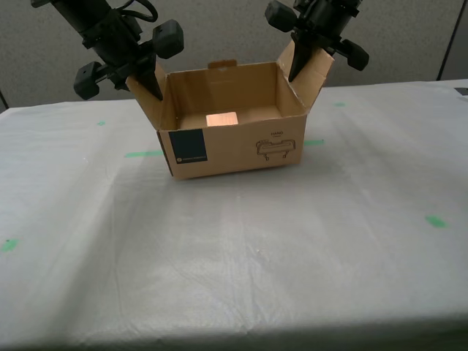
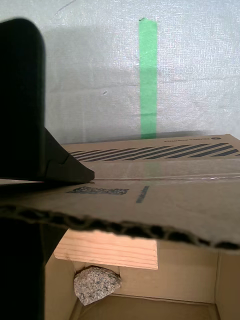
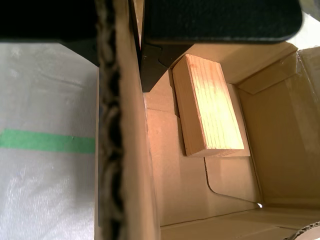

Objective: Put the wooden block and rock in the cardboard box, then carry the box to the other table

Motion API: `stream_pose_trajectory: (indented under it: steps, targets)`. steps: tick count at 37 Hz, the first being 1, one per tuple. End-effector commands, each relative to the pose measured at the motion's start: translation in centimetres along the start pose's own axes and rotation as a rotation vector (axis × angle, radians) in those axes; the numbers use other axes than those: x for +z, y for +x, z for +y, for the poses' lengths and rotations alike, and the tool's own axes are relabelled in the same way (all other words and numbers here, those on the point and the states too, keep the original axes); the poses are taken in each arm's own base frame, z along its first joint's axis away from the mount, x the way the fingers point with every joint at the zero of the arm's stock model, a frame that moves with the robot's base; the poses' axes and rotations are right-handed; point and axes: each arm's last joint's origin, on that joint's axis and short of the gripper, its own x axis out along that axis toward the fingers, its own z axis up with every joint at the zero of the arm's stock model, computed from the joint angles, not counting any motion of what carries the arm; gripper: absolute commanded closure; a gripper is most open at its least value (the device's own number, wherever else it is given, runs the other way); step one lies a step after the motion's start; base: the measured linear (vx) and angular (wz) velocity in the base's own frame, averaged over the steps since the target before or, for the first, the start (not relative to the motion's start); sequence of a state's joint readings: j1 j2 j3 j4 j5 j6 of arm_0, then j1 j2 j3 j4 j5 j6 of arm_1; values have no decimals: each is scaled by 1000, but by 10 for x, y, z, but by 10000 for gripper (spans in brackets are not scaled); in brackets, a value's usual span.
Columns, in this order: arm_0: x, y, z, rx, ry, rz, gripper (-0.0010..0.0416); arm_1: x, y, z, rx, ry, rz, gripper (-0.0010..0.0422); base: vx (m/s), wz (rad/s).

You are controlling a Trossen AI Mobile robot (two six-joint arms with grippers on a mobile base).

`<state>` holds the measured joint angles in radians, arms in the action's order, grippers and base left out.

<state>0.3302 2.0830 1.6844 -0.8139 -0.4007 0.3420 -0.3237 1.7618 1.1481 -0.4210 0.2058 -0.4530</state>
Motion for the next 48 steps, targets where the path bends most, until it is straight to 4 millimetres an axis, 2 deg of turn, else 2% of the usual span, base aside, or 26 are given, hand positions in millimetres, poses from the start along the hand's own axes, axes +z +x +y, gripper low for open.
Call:
stream_pose_trajectory:
  steps: [1, 6, 12, 22, 34, 41, 43, 48]
  targets:
    - [1, -1, 0, -12, -11, -10, 405, 0, 0, 1, 13, -1, -2, 412, 0, 0]
    - [1, -1, 0, -15, -10, -11, 395, 1, 0, 2, 13, 6, -3, 412, 0, 0]
    - [1, -1, -1, -35, -10, -19, 353, 1, 0, 2, 14, 11, -4, 389, 0, 0]
    - [0, -1, -1, -39, -6, -7, 251, 1, -1, 2, 15, 10, -4, 293, 0, 0]
    - [0, -1, -1, -39, -10, -7, 86, 0, -1, 4, 22, 5, 11, 174, 0, 0]
    - [0, -1, -1, -39, -27, -6, 6, -1, -1, 4, 28, 2, 21, 107, 0, 0]
    - [-1, -1, -1, -40, -28, -4, 2, -1, -1, 4, 27, 2, 21, 90, 0, 0]
    - [-1, -1, -1, -43, -27, 5, 24, -1, -1, 5, 28, 1, 21, 53, 0, 0]
